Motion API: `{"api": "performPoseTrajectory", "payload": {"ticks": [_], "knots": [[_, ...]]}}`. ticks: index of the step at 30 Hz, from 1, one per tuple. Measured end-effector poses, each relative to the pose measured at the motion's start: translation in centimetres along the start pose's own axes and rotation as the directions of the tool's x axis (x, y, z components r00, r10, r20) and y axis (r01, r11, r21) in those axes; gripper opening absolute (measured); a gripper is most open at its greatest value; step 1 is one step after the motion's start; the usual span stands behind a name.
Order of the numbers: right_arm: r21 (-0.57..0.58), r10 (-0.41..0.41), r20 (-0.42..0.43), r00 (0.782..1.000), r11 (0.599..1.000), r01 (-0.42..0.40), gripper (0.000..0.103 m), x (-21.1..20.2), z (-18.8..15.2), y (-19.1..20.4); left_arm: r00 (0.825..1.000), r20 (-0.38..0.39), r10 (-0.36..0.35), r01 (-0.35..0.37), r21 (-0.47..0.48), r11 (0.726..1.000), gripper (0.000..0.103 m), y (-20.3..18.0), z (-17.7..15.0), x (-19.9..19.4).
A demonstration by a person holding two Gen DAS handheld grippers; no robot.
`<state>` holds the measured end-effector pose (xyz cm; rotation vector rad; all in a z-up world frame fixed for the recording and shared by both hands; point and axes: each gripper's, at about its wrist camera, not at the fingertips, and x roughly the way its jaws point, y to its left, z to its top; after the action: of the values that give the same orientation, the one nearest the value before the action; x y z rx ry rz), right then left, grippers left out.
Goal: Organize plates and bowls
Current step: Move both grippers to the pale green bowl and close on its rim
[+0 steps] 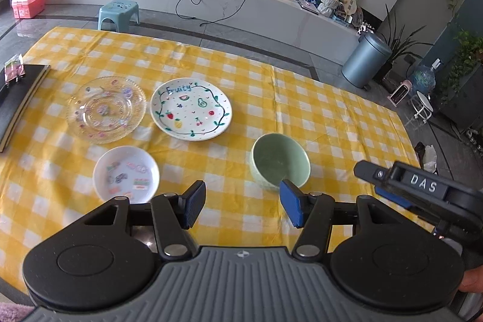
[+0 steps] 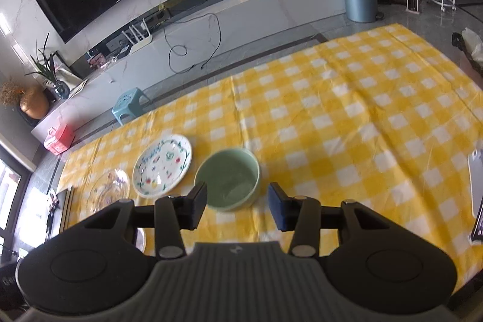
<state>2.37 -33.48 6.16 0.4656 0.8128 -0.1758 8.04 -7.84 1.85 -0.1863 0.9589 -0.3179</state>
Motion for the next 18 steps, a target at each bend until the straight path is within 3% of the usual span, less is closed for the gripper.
{"api": "performPoseTrajectory", "payload": {"ticks": [6, 13, 18], "knots": [[-0.003, -0.035, 0.000, 0.999, 0.999, 0.035, 0.049, 3.3, 2.3, 0.1, 0.999, -0.048, -0.011, 0.010, -0.009, 1.000, 0.067, -0.8, 2.1, 3.4], [0.055, -0.061, -0.114, 0.992, 0.996, 0.067, 0.043, 8.3, 1.7, -2.0, 0.992, -0.123, 0.013, -0.012, 0.011, 1.000, 0.067, -1.2, 3.2, 8.3], [0.056, -0.063, -0.147, 0.987, 0.996, 0.072, 0.040, 9.9, 1.4, -2.0, 0.984, -0.178, 0.015, -0.014, 0.005, 1.000, 0.066, -1.4, 3.1, 11.4]]}}
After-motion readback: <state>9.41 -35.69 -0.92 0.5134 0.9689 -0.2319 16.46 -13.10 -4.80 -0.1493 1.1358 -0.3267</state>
